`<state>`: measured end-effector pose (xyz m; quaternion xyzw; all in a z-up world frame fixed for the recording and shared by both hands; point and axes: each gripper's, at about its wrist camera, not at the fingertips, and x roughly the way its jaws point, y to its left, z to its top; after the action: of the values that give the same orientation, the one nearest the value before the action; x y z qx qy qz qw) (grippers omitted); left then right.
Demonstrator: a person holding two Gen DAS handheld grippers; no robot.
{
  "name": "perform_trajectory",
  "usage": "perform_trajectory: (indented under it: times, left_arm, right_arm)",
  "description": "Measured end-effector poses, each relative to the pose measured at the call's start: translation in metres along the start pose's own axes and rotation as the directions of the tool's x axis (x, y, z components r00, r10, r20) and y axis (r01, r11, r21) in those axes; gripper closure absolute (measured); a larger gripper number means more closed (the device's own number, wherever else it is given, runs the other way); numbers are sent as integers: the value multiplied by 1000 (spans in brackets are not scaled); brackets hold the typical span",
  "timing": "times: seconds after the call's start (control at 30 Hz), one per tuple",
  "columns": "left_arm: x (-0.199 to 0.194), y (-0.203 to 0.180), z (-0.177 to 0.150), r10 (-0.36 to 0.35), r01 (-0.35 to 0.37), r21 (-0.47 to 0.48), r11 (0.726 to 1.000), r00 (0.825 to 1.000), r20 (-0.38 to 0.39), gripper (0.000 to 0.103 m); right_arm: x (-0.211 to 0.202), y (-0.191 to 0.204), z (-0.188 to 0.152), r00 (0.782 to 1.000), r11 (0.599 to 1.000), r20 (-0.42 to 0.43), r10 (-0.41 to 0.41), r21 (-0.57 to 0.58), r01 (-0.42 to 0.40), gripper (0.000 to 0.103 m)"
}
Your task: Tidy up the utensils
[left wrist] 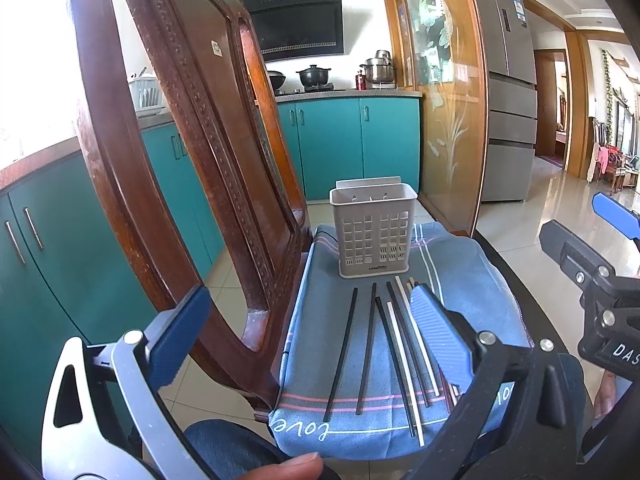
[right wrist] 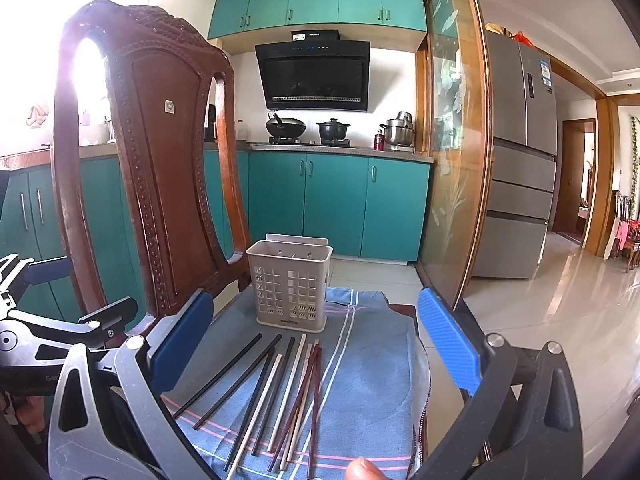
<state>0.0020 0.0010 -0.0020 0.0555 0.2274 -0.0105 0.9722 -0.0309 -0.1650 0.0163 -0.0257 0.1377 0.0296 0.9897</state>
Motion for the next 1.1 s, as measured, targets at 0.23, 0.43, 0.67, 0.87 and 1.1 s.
perform_trajectory:
  times: [0.23,0.43,0.67,0.87,1.1]
  left_arm:
    - [-1,0,-1,2,-2,6,1000,1000,1,4]
    - [1,0,0,4,-4,7,1000,1000,-1,4]
    - [0,-1,0,9,-9,6,1000,1000,7,4]
    - [-2,-3,-1,10,-10,12,1000,1000,17,4]
    - [-2,-5,-2,16,-16,15,1000,1000,14,4]
  right_arm:
    - [2,0,-2,1000,1000,-5,3,0,-3,3]
    - [0,-3,-1,1000,1000,-3,2,4,-2,3]
    - [-1,-3,0,1000,1000,8,-1,6,1,3]
    - [-2,-3,0,1000,1000,9,1,5,-1,3]
    - [-2,-2,1,1000,1000,9,4,1,-4,3]
